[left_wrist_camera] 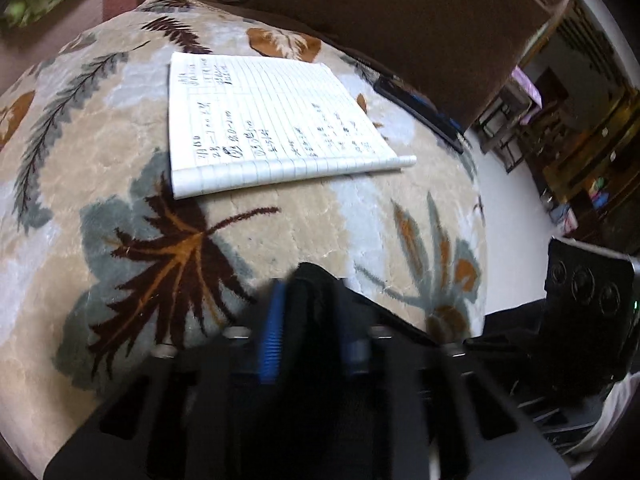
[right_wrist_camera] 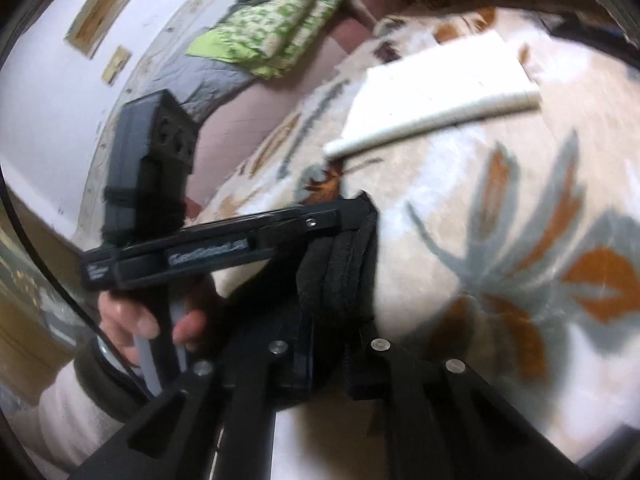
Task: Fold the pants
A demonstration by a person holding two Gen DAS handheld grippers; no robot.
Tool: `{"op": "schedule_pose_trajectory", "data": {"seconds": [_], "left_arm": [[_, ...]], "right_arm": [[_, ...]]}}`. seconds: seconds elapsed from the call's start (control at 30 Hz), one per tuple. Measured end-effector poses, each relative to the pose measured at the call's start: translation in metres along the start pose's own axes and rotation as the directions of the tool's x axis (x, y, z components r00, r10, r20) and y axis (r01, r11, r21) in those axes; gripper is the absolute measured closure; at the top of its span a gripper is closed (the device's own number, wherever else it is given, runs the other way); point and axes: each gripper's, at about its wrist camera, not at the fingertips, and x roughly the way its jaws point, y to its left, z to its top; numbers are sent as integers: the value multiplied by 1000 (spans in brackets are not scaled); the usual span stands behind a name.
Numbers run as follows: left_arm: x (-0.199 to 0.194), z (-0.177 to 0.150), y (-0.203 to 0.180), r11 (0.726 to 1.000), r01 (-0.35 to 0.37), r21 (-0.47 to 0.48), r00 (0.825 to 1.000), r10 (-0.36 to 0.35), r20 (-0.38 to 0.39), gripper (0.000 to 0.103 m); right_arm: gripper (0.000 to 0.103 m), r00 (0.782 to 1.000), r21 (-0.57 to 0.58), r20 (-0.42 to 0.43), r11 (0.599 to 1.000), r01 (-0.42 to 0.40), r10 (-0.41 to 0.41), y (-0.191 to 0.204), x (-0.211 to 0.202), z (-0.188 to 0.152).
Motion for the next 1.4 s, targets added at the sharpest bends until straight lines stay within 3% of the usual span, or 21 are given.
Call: {"op": "schedule_pose_trajectory", "data": {"seconds": [0.17, 0.33, 0.57, 0.67, 0.77, 0.83, 0.9, 0.93, 0.97, 1.0, 1.07, 1.17, 1.27, 1.4], "left_arm": [[-41, -5, -6, 999, 34, -3, 996, -34, 77, 93], [-113, -20, 8, 998, 25, -50, 982, -16, 188, 93], [-183, -86, 54, 975, -36, -219, 967, 90, 240, 93], [-197, -127, 80, 942, -108, -318, 961, 181, 211, 93], [-203, -163, 104, 893, -142, -427, 956, 235, 174, 93], [-209, -185, 113, 860, -151, -487, 954, 256, 156, 91], [-213, -198, 111, 848, -151, -507, 951, 264, 158, 77], [-216, -204, 109, 844, -141, -517, 951, 261, 167, 57], [-219, -210, 107, 838, -123, -531, 950, 254, 183, 41], [-223, -215, 106, 835, -109, -539, 949, 249, 194, 38], [-226, -220, 99, 831, -82, -550, 947, 238, 218, 38], [-220, -219, 88, 828, -104, -550, 943, 258, 210, 38], [-204, -212, 73, 836, -136, -531, 950, 262, 169, 38], [-177, -205, 59, 825, -187, -533, 954, 283, 103, 38]], "right_arm": [[94, 999, -148, 30, 989, -13, 17, 46, -13, 4], [94, 998, -316, 21, 948, -42, 52, 108, -13, 3], [94, 986, -451, -135, 879, -151, 100, 175, 30, -37], [94, 968, -484, -233, 853, -195, 88, 190, 61, -65], [75, 930, -494, -366, 841, -220, 28, 195, 96, -94], [64, 926, -495, -373, 834, -244, 50, 199, 91, -99], [50, 895, -450, -428, 831, -329, 122, 202, 77, -93], [49, 892, -442, -430, 829, -342, 139, 203, 71, -89], [49, 903, -454, -403, 824, -339, 149, 203, 60, -83], [49, 922, -478, -361, 821, -312, 141, 201, 50, -76], [47, 947, -487, -299, 834, -259, 120, 193, 39, -61], [51, 971, -459, -232, 874, -163, 59, 177, 42, -44], [65, 977, -421, -214, 904, -77, -16, 158, 56, -38], [67, 972, -369, -231, 928, -58, -31, 139, 75, -33]]}}
